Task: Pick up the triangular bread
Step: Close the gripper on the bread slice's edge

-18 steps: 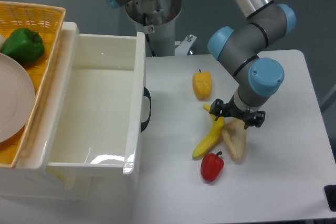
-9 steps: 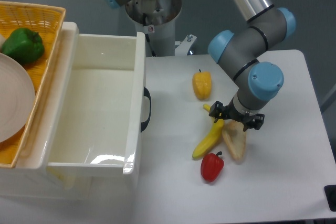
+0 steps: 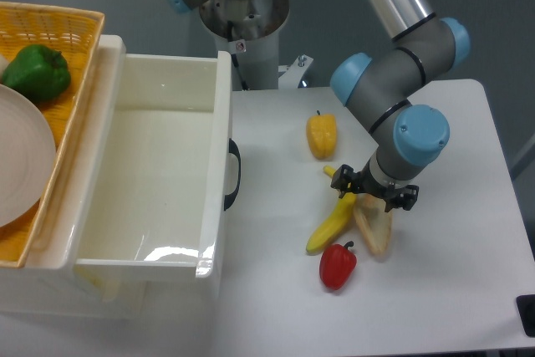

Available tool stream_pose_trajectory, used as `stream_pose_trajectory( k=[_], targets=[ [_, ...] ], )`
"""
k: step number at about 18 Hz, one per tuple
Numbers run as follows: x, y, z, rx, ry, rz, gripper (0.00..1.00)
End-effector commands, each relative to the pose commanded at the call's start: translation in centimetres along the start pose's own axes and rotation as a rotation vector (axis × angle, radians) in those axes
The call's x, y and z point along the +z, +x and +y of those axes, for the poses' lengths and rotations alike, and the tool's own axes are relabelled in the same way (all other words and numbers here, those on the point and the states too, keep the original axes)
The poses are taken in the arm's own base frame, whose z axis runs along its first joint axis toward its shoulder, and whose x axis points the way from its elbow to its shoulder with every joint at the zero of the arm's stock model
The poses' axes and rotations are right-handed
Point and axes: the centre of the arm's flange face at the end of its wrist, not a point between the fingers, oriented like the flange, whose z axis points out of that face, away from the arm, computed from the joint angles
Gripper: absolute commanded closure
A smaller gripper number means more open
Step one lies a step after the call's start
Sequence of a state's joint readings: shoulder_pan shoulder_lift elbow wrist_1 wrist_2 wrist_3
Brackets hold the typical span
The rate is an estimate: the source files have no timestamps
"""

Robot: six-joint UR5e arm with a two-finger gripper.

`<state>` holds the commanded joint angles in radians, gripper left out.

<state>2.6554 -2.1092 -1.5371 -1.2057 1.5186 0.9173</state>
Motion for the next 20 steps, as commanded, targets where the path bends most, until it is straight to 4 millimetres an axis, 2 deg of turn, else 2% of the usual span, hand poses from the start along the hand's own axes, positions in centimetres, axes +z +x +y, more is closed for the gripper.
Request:
stream_pose_trajectory(
  k=[2,4,5,8,11,12,14,20],
  targets=[
    [0.1,0.0,-0.3,0.002,0.006,-0.011,0.00],
    [0.3,0.0,-0.4,0.002,0.006,-0.011,0.07],
    [0.3,0.0,-0.4,0.001,0.006,-0.011,0.17],
    [0.2,-0.2,-0.4,-0.005,0.008,-0.013,0.54],
    [-0.1,-0.2,-0.4,-0.004,0.012,-0.016,0.67],
    [0.0,-0.2,-0.4,-0.004,0.011,-0.015,0.81],
    [-0.2,-0.2,-0.4,-0.005,0.013,-0.017,0.99],
    [-0.8,-0.5,-0.5,-0.012,0.021,-0.024,1.00]
  ],
)
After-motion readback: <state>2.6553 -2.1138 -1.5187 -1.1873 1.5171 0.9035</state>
